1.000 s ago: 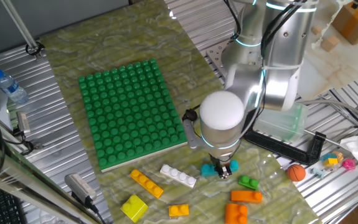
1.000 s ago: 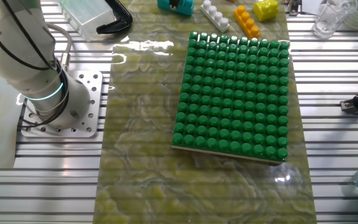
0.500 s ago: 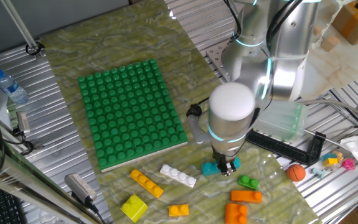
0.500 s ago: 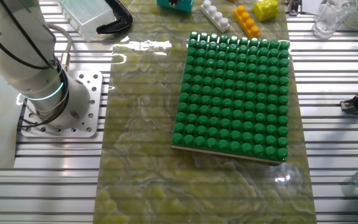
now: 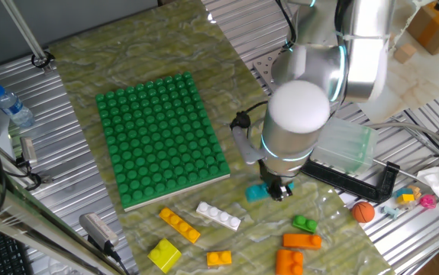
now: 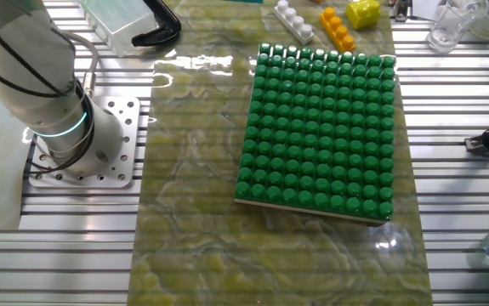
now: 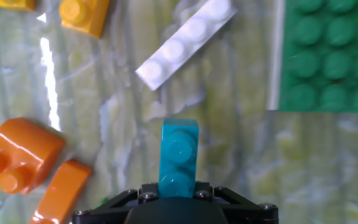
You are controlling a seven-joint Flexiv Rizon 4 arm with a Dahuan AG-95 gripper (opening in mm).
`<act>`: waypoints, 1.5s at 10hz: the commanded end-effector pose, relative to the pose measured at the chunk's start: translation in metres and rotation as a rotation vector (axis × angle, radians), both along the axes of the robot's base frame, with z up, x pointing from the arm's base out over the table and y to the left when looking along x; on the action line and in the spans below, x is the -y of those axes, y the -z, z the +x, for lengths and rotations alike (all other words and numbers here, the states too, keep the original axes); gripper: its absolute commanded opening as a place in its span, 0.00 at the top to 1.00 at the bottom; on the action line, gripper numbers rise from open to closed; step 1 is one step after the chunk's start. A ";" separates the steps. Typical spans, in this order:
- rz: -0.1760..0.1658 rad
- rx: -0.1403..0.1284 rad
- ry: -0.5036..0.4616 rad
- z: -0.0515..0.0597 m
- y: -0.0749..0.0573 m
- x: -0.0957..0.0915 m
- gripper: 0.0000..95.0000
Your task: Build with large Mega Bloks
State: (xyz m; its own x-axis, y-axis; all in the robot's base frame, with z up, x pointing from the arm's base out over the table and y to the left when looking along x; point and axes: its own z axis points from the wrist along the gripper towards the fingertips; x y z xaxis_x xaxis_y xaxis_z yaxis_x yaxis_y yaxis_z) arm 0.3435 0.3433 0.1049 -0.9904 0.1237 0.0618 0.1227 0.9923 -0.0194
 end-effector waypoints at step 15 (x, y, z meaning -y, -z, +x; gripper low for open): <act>-0.009 -0.029 0.037 0.021 0.005 0.057 1.00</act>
